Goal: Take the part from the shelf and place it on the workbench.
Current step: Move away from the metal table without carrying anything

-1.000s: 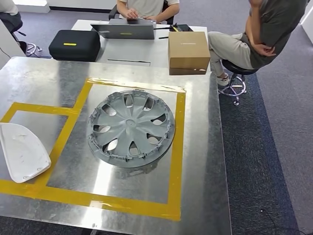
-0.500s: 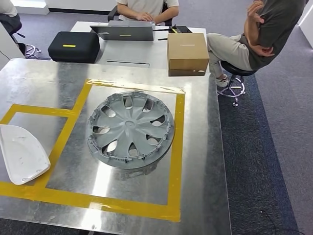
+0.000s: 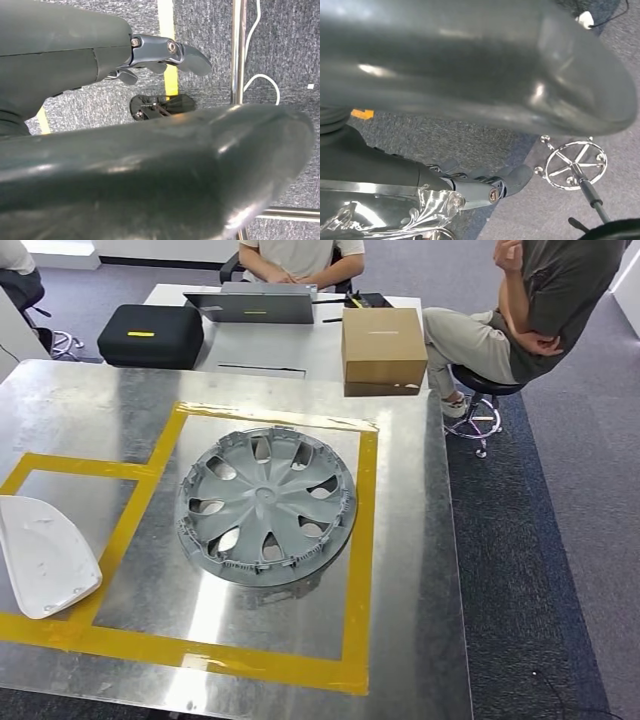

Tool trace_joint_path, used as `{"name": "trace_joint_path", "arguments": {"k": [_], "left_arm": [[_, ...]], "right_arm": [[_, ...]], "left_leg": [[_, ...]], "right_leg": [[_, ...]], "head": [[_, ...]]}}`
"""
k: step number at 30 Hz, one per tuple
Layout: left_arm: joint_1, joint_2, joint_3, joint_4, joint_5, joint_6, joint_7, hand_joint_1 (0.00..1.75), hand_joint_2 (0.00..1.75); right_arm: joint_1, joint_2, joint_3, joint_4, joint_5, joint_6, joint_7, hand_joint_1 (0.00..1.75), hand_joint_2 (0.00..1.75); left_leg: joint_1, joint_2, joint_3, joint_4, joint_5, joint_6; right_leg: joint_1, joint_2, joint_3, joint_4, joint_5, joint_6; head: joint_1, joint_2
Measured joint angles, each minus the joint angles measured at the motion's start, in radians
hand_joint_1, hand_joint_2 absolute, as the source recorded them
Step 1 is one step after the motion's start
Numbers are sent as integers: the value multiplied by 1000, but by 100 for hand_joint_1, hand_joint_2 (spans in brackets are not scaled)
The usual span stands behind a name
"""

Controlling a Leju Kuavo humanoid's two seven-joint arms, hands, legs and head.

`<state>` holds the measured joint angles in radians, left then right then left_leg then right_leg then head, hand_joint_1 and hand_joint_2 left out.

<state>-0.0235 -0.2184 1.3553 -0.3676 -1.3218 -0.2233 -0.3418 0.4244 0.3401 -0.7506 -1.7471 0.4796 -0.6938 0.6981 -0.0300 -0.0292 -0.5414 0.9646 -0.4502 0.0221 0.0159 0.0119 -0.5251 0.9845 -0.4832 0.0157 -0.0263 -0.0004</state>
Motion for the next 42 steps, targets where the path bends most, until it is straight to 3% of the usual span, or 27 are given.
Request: {"name": "trace_joint_path", "arguments": {"k": [3, 5, 7, 9, 14, 18, 20, 22, 23, 24, 25, 28, 30, 32, 34, 35, 37, 38, 39, 40, 42], "left_arm": [[-2, -12, 0, 1, -11, 20, -10, 0, 0], [-9, -38, -2, 1, -29, 60, -4, 0, 0], [-18, -62, -9, 5, -52, 99, 33, 0, 0], [-27, -72, -18, 12, -76, 115, 74, 0, 0], [-31, -70, -60, 27, -143, 103, 125, 0, 0], [-36, -77, -91, 39, -157, 120, 84, 0, 0], [-37, -83, -106, 41, -154, 152, 15, 0, 0], [-32, -87, -127, 39, -152, 188, -87, 0, 0], [-29, -89, -139, 37, -157, 198, -126, 0, 0], [-26, -91, -151, 34, -169, 199, -137, 0, 0], [-24, -93, -164, 31, -187, 197, -131, 0, 0], [-15, -104, -205, 18, -228, 185, -72, 0, 0], [-14, -108, -222, 7, -237, 163, -13, 0, 0], [-13, -109, -230, -5, -242, 132, 63, 0, 0], [-11, -110, -241, -12, -245, 106, 102, 0, 0], [-10, -109, -249, -13, -246, 97, 103, 0, 0], [-11, -109, -267, -15, -247, 87, 99, 0, 0], [-11, -108, -275, -16, -247, 86, 96, 0, 0], [-11, -108, -280, -17, -247, 86, 95, 0, 0], [-11, -107, -284, -18, -247, 86, 94, 0, 0], [-11, -107, -290, -19, -247, 85, 93, 0, 0]], "right_arm": [[2, 2, 21, 32, -81, 4, -3, 0, 0], [-4, 6, 60, 101, -233, 46, -25, 0, 0], [-25, 9, 120, 234, -408, 171, -64, 0, 0], [-59, 10, 167, 387, -478, 310, -105, 0, 0], [-162, -12, 149, 718, -272, 550, -249, 0, 0], [-247, -48, 132, 948, -89, 735, -400, 0, 0], [-288, -62, 116, 1043, -43, 756, -464, 0, 0], [-319, -66, 97, 1123, -10, 753, -510, 0, 0], [-329, -66, 88, 1157, 7, 748, -522, 0, 0], [-337, -66, 80, 1186, 22, 742, -521, 0, 0], [-343, -66, 73, 1210, 35, 735, -515, 0, 0], [-361, -66, 56, 1257, 58, 723, -497, 0, 0], [-375, -66, 43, 1277, 62, 727, -499, 0, 0], [-384, -65, 25, 1292, 62, 732, -507, 0, 0], [-391, -61, 8, 1304, 65, 734, -511, 0, 0], [-394, -58, 1, 1310, 67, 735, -511, 0, 0], [-400, -56, -10, 1319, 71, 736, -508, 0, 0], [-401, -55, -15, 1323, 72, 736, -506, 0, 0], [-402, -55, -19, 1326, 73, 736, -505, 0, 0], [-402, -54, -23, 1329, 74, 736, -504, 0, 0], [-403, -53, -29, 1332, 75, 736, -503, 0, 0]], "left_leg": [[0, 0, 0, 0, 0, 0], [0, 0, 0, 0, 0, 0], [0, 1, 0, 0, 0, 0], [-1, 1, 3, 0, -1, 1], [-5, 1, 5, 0, -3, 6], [-3, 4, 6, -4, 6, 18], [2, 7, 5, -9, 11, 24], [3, 9, 2, -8, 12, 26], [3, 10, 1, -7, 12, 25], [3, 10, 0, -6, 13, 25], [3, 10, -1, -5, 13, 24], [2, 10, -4, 1, 14, 16], [0, 10, -9, 5, 19, 4], [-1, 9, -14, 6, 25, -8], [2, 10, -28, 29, -1, -24], [5, 11, -44, 67, -36, -32], [12, 12, -92, 193, -124, -47], [16, 12, -111, 254, -153, -51], [19, 12, -116, 289, -164, -55], [22, 12, -103, 288, -153, -59], [31, 14, -24, 181, -96, -70]], "right_leg": [[0, 0, 0, 0, 0, 0], [0, 0, 3, -1, 0, 1], [0, 1, 7, -3, 2, 2], [-1, 2, 6, -4, 2, 5], [-5, 1, 11, -4, 1, 9], [-7, 2, 9, 3, -2, 20], [-8, -1, -21, 71, -51, 28], [-11, -3, -83, 213, -123, 34], [-12, -4, -110, 274, -143, 36], [-13, -4, -121, 301, -142, 37], [-13, -4, -112, 287, -122, 37], [-16, -2, -9, 87, -29, 32], [-15, 0, 24, 16, -12, 25], [-14, 1, 18, 12, -5, 13], [-17, -3, 7, 9, 6, -2], [-19, -5, -1, 7, 14, -9], [-21, -10, -20, 8, 27, -15], [-22, -12, -30, 8, 35, -14], [-23, -15, -41, 9, 42, -12], [-26, -16, -50, 9, 49, -8], [-30, -16, -65, 11, 62, 2]], "head": [[0, 0], [0, 0], [0, 0], [-2, 0], [-4, 0], [-3, 0], [0, 0], [2, 0], [2, 0], [2, 0], [2, 0], [2, 0], [1, 0], [0, 0], [-2, 0], [-5, 0], [-10, 0], [-11, 0], [-11, 0], [-11, 0], [-11, 0]]}}
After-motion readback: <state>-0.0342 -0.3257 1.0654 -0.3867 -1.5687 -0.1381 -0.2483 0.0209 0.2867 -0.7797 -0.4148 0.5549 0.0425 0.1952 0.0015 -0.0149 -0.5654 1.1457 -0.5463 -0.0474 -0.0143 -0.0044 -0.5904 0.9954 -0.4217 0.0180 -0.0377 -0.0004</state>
